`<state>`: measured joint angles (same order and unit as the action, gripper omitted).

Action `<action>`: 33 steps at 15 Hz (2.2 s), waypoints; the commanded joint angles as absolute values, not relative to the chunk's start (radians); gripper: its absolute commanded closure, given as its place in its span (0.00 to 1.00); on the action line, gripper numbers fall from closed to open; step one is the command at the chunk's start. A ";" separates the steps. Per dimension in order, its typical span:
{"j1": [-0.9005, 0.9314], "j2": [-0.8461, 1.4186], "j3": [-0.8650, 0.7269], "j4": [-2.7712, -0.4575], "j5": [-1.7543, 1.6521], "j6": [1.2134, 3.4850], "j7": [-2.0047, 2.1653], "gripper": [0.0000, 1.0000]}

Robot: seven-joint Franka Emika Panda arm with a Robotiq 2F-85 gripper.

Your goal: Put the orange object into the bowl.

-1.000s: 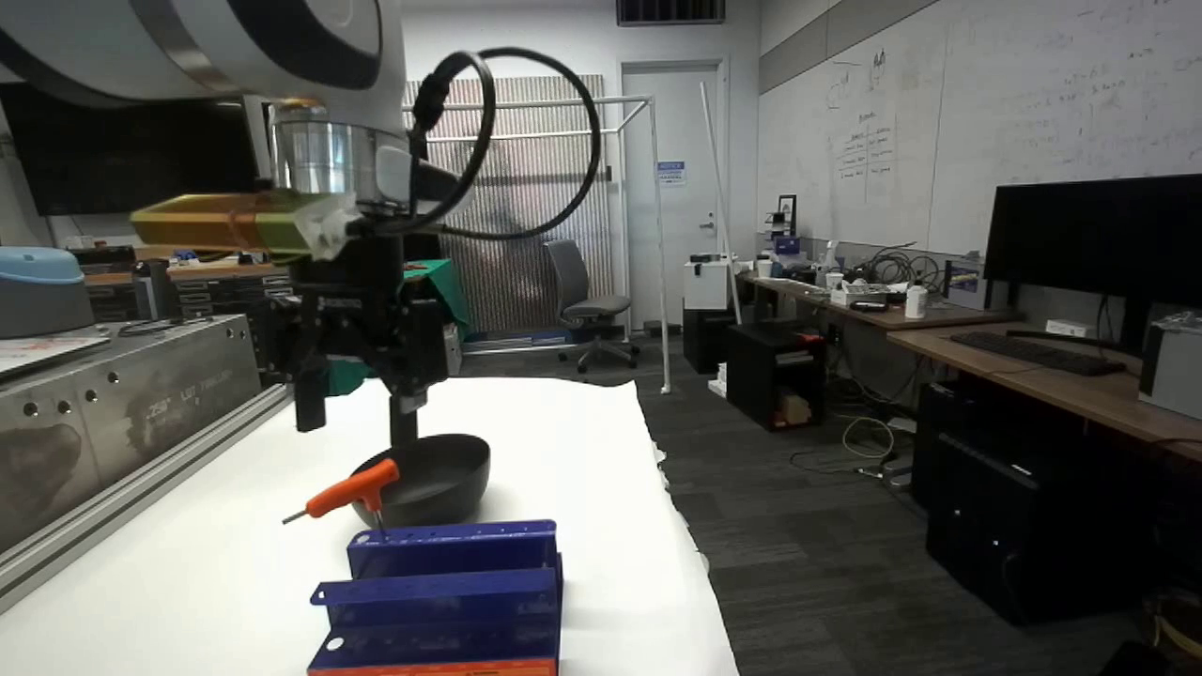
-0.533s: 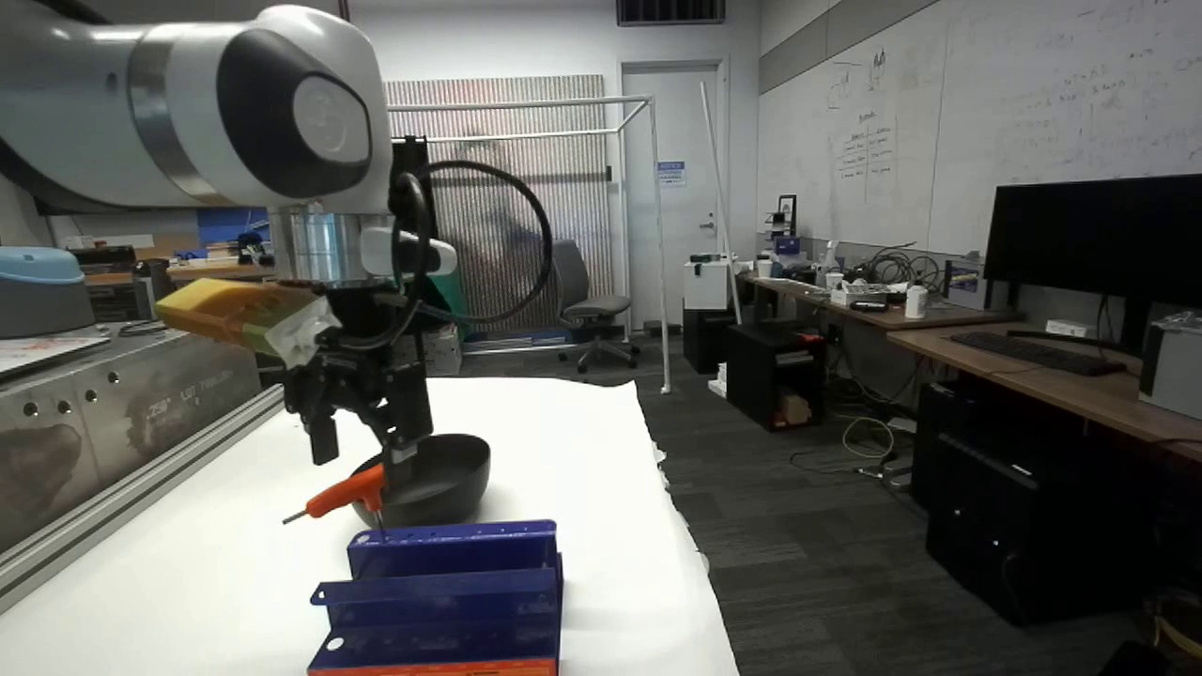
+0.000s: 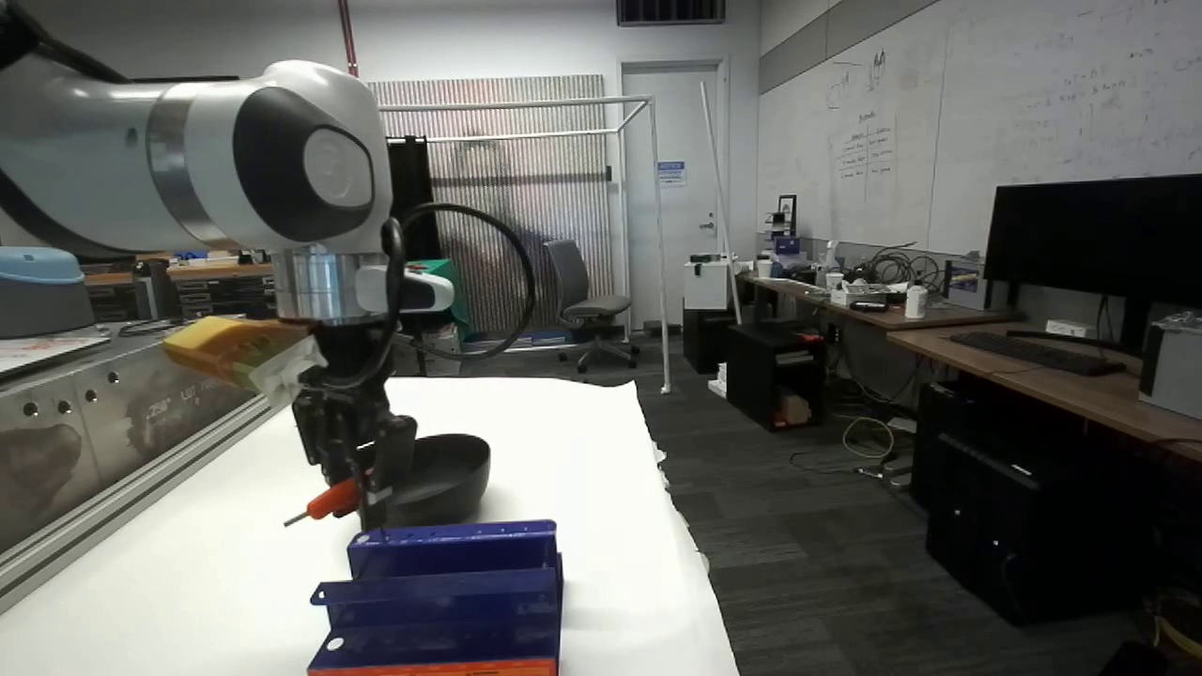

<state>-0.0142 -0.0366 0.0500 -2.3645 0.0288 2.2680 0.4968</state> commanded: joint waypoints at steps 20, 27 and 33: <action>-0.004 -0.089 -0.077 -2.217 0.474 2.327 0.227 0.92; -0.030 0.151 -0.048 -2.168 0.746 2.369 -0.088 0.92; -0.040 0.266 -0.009 -2.090 0.786 2.367 -0.153 0.53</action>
<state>-0.0190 0.2207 -0.0350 -2.1544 0.7624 2.3707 -0.1222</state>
